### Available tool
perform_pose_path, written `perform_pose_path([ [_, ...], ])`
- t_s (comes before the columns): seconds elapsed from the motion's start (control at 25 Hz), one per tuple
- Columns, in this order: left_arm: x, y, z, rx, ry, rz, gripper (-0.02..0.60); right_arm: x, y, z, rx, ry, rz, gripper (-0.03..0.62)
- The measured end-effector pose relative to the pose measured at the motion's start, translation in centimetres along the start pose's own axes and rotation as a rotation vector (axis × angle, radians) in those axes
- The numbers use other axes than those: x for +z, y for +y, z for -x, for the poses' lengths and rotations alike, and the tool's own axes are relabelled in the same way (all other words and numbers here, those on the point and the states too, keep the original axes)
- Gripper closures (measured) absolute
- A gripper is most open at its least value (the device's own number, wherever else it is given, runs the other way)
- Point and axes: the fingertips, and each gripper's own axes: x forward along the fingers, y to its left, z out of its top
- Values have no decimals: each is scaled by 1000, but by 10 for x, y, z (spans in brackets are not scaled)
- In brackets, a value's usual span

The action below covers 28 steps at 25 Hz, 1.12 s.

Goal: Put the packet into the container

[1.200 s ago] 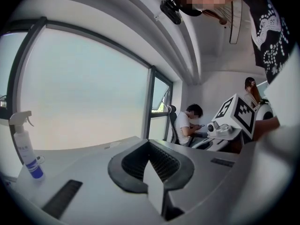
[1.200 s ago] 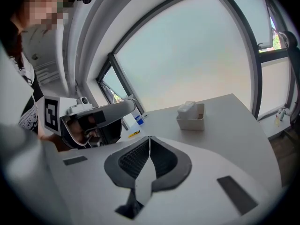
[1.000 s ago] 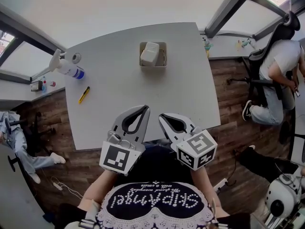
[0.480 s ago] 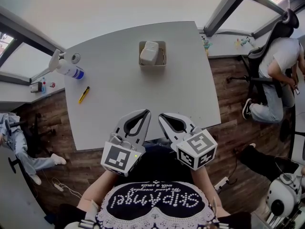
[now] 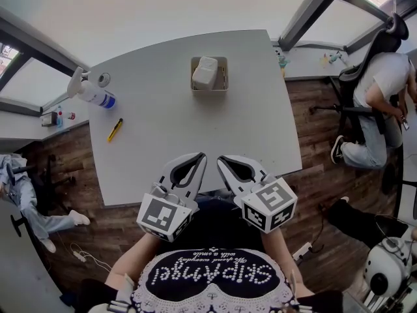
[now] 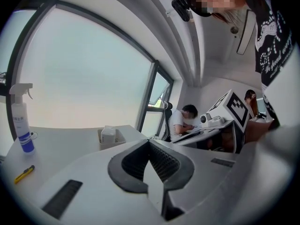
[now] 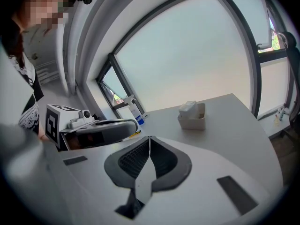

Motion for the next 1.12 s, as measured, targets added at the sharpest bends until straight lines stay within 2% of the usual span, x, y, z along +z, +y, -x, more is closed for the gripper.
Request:
perform_pose_path([
  [0.76,-2,-2,3,2,9,7,574,-1,4,-1,13,-3,-9,579],
  [1.12,-3,2,5,7,-6,9,574,0,9,-2,21,-4,24,579],
])
